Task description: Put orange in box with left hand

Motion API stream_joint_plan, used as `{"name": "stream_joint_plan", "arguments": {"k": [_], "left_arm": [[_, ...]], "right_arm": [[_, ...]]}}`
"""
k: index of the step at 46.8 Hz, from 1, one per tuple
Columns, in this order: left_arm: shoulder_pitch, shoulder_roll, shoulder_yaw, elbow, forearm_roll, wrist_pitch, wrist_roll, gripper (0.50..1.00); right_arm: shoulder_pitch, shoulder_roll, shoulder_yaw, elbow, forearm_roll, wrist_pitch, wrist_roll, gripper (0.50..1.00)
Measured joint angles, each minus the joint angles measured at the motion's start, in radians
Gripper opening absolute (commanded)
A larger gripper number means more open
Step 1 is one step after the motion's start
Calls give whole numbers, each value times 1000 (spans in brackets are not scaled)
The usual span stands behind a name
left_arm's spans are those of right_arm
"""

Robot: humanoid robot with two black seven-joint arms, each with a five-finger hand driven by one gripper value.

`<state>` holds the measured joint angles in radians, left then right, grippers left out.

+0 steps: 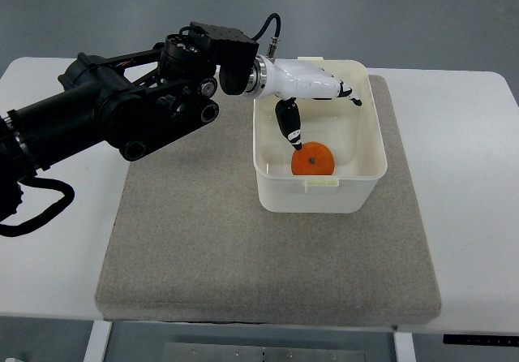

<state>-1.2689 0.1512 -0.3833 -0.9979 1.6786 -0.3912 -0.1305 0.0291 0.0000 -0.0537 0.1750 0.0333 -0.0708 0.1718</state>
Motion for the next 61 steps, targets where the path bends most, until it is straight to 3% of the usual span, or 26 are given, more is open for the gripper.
{"name": "stream_joint_plan", "arguments": {"k": [10,20,25,44,61], "left_arm": [[-15,67,-34,19,-397,29,0,994],[-18,85,-46,80,-618,256,-3,994],[-12,90,-46,114,-674,307,-3,994],[68,163,-58,154,-894,317,-14,994],[200,255,-144,193,-1289,292,-14,999]], "right_arm": [[0,0,0,0,0,0,0,926],[0,0,0,0,0,0,0,926],[0,0,0,1,0,0,0,926],[0,0,0,0,0,0,0,926],[0,0,0,0,0,0,0,926]]}}
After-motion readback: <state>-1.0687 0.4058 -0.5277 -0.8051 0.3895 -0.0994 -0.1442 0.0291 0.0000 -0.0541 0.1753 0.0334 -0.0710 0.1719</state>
